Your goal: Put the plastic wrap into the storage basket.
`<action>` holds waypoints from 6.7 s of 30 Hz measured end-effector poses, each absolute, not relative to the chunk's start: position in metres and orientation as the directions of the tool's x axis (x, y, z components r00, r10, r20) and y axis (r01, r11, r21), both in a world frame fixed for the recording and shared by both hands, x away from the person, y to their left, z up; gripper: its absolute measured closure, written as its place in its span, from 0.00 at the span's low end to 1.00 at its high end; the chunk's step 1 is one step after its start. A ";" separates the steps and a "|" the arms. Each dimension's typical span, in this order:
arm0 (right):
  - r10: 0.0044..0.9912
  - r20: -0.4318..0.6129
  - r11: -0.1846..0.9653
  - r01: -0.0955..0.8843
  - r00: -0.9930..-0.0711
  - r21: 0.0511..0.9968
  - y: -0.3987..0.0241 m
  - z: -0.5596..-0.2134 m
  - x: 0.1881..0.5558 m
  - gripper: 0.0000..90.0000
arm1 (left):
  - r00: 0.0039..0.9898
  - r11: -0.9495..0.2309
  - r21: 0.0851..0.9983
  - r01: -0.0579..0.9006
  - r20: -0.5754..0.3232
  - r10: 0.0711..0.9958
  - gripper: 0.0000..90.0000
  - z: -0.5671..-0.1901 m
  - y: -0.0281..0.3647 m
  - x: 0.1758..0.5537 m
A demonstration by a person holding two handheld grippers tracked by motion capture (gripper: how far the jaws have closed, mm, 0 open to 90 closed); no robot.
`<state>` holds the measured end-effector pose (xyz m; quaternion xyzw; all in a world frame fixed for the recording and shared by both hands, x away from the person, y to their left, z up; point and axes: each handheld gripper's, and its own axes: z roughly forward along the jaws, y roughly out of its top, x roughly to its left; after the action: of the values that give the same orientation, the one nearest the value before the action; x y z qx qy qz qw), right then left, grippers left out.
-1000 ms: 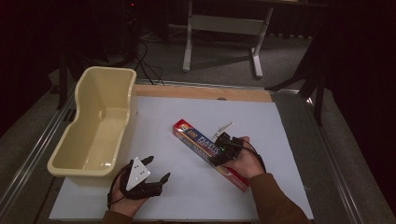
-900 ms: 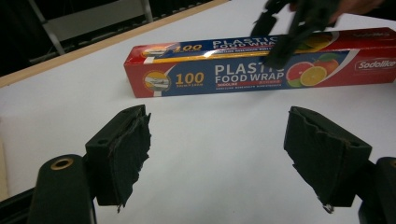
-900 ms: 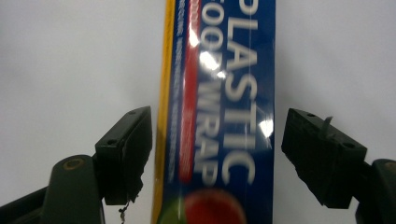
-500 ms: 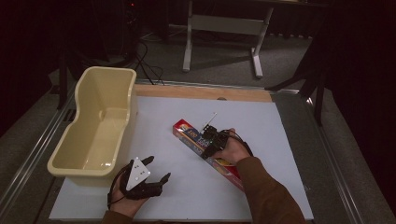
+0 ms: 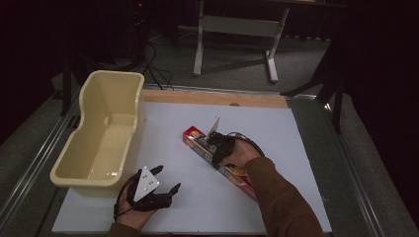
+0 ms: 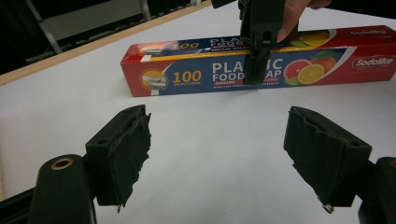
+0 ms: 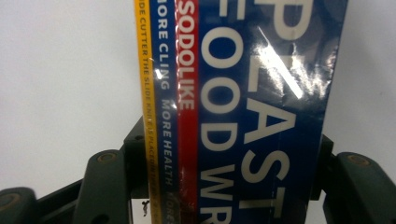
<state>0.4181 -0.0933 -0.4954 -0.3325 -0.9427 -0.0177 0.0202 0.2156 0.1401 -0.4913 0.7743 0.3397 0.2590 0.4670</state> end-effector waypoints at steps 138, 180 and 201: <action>0.435 0.846 0.067 0.948 -0.309 0.311 0.065 -0.314 0.459 0.46 | 0.626 -0.327 0.910 0.255 0.102 0.773 0.26 -0.494 0.141 0.206; 0.471 0.859 0.045 0.978 -0.200 0.202 0.130 -0.385 0.442 0.45 | 0.621 -0.324 0.918 0.228 0.119 0.775 0.26 -0.491 0.145 0.201; 0.510 0.847 0.069 0.989 -0.147 0.130 0.137 -0.405 0.440 0.44 | 0.614 -0.319 0.921 0.226 0.119 0.780 0.26 -0.490 0.147 0.202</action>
<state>0.4402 0.1368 -0.4047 -0.5698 -0.6578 -0.3753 0.3190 0.2017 0.1471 -0.4897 0.7592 0.3313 0.2882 0.4805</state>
